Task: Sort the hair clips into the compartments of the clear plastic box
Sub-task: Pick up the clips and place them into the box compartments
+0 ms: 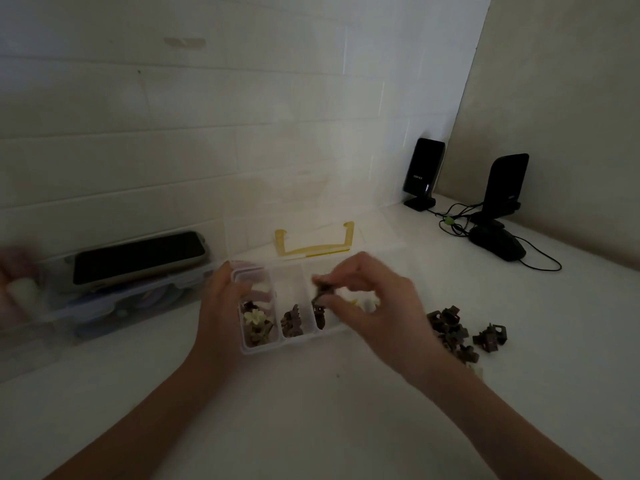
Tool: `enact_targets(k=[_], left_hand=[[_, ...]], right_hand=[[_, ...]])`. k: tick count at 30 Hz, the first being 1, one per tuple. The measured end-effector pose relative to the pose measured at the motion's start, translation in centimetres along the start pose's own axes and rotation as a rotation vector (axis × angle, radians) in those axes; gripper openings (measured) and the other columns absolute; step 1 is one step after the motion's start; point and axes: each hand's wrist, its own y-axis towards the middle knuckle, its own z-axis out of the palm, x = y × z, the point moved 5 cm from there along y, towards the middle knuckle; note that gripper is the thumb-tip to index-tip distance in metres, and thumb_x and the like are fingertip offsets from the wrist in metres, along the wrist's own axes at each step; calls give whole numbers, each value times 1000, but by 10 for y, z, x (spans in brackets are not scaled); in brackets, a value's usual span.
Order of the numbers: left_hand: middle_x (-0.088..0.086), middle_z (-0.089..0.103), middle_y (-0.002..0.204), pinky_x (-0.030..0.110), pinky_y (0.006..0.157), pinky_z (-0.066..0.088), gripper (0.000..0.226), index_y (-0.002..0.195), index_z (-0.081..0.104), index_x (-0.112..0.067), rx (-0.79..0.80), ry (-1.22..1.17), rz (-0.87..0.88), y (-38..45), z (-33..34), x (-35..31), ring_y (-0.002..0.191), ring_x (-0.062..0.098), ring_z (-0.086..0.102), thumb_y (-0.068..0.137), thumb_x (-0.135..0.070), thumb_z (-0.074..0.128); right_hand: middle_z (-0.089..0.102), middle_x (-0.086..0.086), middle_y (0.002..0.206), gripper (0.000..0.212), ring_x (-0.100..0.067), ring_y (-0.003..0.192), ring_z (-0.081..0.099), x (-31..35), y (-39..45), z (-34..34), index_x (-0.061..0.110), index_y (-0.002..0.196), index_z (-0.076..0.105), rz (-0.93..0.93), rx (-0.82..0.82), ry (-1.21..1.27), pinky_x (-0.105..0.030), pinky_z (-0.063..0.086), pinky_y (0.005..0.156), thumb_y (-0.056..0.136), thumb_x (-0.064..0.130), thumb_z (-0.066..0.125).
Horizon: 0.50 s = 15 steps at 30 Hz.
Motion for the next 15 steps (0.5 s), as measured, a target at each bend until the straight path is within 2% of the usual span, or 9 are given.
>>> enact_targets(k=[2,3,4,5,7,8,10,13,15], left_hand=[[14,63,98,12,81,45,18,87,70,-14,41,142,76,-1,-1,-6,92,15,60,81,-10,54],[17,63,98,17,85,42,21,90,69,-4,100,211,118,-2,0,-8,94,22,59,81,-14,53],[15,64,98,17,86,39,24,93,67,1,144,267,166,-5,3,-8,94,22,58,82,-15,52],[5,65,97,14,85,38,24,94,65,-1,137,274,157,-4,3,-7,93,13,57,84,-14,48],[-17,64,90,11,78,40,16,95,61,-11,-14,230,151,-4,-2,-2,83,-8,57,90,-8,45],[-13,64,93,17,79,41,17,95,62,-10,-41,211,84,-3,-1,-4,83,-5,59,89,-2,48],[4,61,96,31,80,42,16,92,65,-5,16,190,29,-3,4,-3,89,14,60,82,6,56],[-1,57,93,27,79,40,22,89,63,-9,-24,60,-124,1,2,5,87,9,56,87,10,52],[-3,57,89,26,77,40,23,87,62,-8,-54,-28,-194,0,2,12,86,6,55,90,8,46]], right_hand=[[71,11,93,16,-3,94,57,12,7,26,23,88,65,-127,39,-181,-21,44,83,75,24,74],[70,10,91,16,-8,93,55,17,10,37,22,88,66,-192,38,-257,-27,44,83,74,24,74],[69,7,90,15,-13,92,54,21,14,47,20,88,67,-247,31,-333,-33,43,81,74,24,73],[67,5,90,15,-18,90,54,22,17,55,19,89,68,-282,24,-410,-36,43,80,75,24,72],[64,3,89,19,-20,90,53,19,22,63,20,97,68,-258,20,-484,-40,41,80,78,25,69],[62,5,87,22,-17,89,52,16,23,61,23,101,66,-217,13,-457,-39,41,81,80,25,67],[58,14,78,21,-5,82,48,7,19,45,31,103,61,-165,-47,-382,-34,42,79,82,30,65],[49,26,72,16,5,76,45,-9,5,4,42,98,54,-111,-190,-411,-20,37,68,83,37,57],[50,23,70,16,3,74,47,-21,-9,-27,41,95,52,-63,-272,-458,-20,35,64,83,31,57]])
